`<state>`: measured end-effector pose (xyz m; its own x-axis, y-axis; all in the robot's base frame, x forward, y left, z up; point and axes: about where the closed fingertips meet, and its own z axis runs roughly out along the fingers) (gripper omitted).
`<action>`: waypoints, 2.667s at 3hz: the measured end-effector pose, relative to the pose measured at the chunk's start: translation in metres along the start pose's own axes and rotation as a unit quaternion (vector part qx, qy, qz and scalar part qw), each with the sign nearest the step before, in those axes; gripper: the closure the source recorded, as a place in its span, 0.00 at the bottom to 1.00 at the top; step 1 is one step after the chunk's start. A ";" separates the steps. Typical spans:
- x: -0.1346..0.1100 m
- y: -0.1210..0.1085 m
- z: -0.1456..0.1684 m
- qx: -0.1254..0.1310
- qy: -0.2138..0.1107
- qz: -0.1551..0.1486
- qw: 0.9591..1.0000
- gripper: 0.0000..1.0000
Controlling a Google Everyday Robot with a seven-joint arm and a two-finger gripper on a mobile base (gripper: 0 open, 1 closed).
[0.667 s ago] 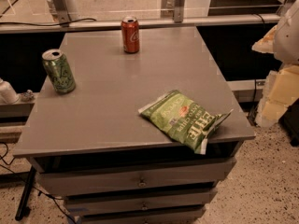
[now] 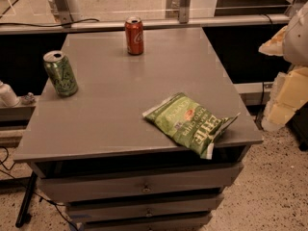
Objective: Move green jalapeno chip bag near green can
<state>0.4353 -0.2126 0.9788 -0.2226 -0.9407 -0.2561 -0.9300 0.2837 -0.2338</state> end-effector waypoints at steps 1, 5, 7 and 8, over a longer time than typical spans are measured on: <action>-0.004 0.017 0.027 -0.047 -0.055 0.042 0.996 0.00; -0.067 0.053 0.148 -0.100 -0.167 0.083 0.977 0.18; -0.071 0.038 0.130 -0.073 -0.169 0.073 0.980 0.64; -0.093 0.012 0.108 -0.052 -0.183 0.064 0.980 0.88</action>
Offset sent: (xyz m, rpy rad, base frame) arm -0.0137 0.0854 -0.0960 0.5079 0.1856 -0.0151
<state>0.4764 -0.1012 0.8982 -0.2369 -0.7639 -0.6002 -0.9302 0.3567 -0.0868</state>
